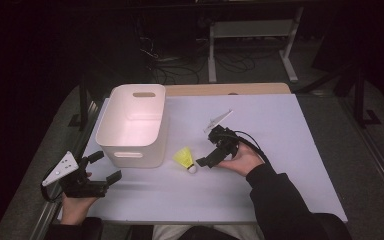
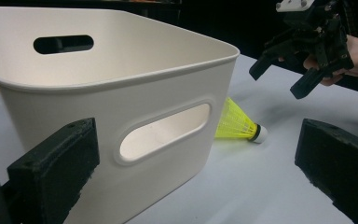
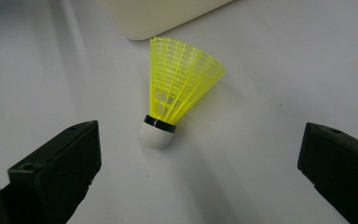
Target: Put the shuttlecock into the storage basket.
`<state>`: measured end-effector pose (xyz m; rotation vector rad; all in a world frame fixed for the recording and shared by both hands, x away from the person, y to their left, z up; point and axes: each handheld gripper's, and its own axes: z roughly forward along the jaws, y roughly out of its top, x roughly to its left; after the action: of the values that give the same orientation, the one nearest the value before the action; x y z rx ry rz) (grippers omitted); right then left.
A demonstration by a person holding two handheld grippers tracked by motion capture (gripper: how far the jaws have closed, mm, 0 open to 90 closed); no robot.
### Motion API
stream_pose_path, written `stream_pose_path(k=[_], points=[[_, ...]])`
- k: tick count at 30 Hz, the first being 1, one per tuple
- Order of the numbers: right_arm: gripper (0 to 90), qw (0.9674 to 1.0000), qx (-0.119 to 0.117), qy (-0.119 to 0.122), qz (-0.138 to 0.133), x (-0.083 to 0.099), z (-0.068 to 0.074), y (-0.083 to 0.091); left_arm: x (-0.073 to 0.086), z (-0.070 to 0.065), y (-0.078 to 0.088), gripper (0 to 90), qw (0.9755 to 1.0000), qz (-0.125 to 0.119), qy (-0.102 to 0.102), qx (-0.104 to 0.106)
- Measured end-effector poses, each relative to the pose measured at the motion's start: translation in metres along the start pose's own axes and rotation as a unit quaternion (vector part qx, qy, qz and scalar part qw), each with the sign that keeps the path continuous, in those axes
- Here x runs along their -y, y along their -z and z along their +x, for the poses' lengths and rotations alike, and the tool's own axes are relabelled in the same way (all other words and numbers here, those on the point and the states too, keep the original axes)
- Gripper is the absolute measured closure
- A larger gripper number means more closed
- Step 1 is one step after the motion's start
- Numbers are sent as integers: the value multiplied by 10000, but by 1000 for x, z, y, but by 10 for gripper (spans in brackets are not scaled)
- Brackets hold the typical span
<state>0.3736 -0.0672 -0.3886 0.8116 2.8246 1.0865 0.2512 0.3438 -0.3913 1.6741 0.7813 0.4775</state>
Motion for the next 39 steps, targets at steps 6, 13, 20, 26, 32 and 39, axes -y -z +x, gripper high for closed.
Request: stream_pose_path(k=[6,13,20,26,32,39], points=[[0,10000,-50,31,27,0,1,-6,0,0,0,0,10000,-4,2,2],[0,9999,-98,21,58,0,2,-12,0,0,0,0,10000,-2,1,5],[0,9998,-135,55,124,0,4,-19,0,0,0,0,10000,-1,0,5],[0,9997,-189,50,155,1,5,-24,0,0,0,0,10000,-4,1,6],[0,9996,-213,75,184,1,7,-29,0,0,0,0,10000,-5,3,10],[0,9994,-270,48,219,1,10,-36,0,0,0,0,10000,-18,11,9]])
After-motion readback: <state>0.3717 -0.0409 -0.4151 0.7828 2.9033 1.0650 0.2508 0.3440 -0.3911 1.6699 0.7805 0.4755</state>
